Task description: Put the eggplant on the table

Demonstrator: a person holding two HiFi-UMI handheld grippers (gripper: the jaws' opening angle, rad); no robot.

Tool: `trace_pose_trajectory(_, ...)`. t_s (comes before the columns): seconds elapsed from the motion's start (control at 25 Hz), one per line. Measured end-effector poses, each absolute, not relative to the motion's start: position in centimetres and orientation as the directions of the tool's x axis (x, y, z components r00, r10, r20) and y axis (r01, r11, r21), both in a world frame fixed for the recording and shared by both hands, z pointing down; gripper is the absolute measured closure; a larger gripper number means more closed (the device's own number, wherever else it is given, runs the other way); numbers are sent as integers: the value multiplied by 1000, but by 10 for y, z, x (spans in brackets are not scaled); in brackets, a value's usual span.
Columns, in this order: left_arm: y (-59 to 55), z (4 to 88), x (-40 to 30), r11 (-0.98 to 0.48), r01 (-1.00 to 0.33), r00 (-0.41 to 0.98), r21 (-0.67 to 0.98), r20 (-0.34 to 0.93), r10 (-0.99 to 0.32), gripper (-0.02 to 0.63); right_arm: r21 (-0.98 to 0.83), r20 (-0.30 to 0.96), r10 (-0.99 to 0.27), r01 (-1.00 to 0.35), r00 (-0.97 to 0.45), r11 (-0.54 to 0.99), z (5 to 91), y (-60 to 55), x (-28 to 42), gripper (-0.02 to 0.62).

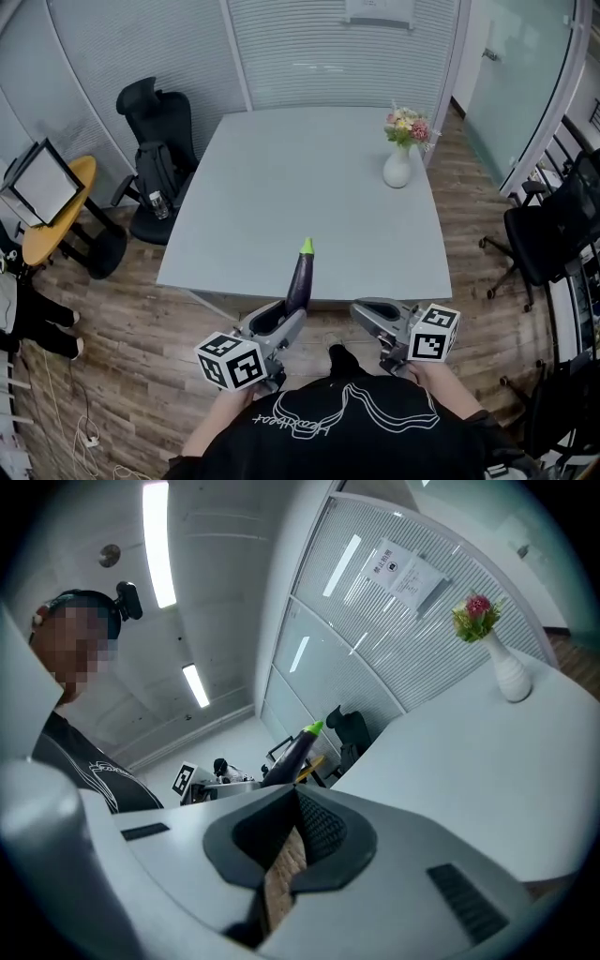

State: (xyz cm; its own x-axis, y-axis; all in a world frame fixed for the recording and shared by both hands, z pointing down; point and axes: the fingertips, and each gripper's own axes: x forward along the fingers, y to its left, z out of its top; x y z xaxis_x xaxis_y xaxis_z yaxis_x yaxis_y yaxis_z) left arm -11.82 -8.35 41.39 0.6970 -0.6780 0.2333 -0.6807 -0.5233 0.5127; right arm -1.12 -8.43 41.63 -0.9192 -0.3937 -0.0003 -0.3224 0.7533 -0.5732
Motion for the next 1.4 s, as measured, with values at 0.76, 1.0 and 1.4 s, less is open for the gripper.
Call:
trace_pose_trajectory(0.76, -209, 431, -135, -448, -737, 637, 506, 297, -712, 413, -611, 34, -327, -279, -944, 741, 435, -212, -30, 589)
trace_pose_trajectory(1.0, -237, 442, -137, -441, -745, 630, 500, 311, -711, 413, -620, 45, -329, -285, -943, 731, 442, -238, -31, 589)
trace_pose_trajectory(1.4, -280, 483, -148, -395, -788, 588, 472, 388, -710, 413, -647, 72, -344, -307, -936, 698, 458, -272, -27, 589)
